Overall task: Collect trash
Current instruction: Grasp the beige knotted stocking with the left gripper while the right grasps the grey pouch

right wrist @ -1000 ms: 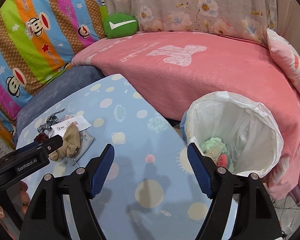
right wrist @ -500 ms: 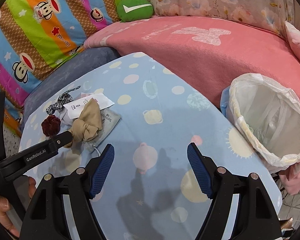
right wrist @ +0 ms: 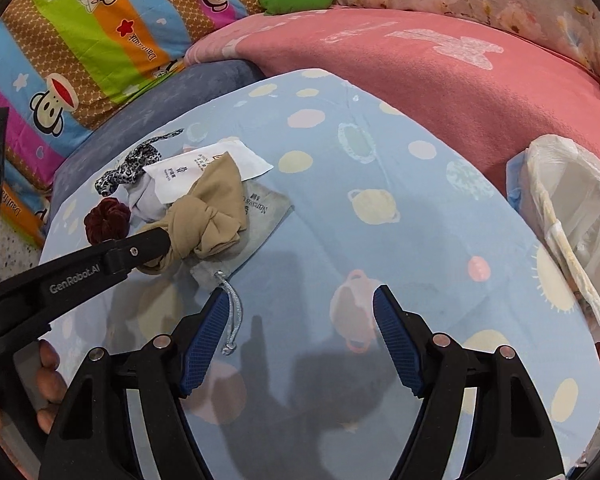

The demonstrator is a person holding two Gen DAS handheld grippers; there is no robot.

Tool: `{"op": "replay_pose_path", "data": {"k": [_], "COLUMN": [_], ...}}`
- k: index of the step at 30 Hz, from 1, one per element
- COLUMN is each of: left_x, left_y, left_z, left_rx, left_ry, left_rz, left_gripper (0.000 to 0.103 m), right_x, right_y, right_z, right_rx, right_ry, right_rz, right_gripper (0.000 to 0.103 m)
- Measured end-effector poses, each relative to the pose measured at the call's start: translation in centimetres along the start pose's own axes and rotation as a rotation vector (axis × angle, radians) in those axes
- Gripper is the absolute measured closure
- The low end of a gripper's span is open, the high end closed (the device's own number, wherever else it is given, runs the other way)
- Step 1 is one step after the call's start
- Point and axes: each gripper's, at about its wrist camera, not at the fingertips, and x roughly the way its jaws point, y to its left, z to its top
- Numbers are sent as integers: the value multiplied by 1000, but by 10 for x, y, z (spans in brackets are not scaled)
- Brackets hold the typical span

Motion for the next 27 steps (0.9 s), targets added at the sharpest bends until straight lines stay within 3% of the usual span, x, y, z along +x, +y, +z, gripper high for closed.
{"op": "replay_pose_path", "data": {"k": [14,17,19,27], "left_x": [-18,-16,-16,-20], "left_y": [21,22,21,2], "left_z": [6,6,5,1], "left_rx": [-5,-5,-6,23], "left_ry": [-34,-29,-25,-23], "left_rz": [26,30,29,14], "left_gripper": [83,83,83,83], "right_x": [46,50,50,26], "right_y": [41,47,47,22], "right_z": [10,11,11,6], "right_rx": [-35,-66,-75,-23], "right_ry": [53,51,54,31], "right_rz": [60,50,51,50], "right_gripper": [57,82,92,97]}}
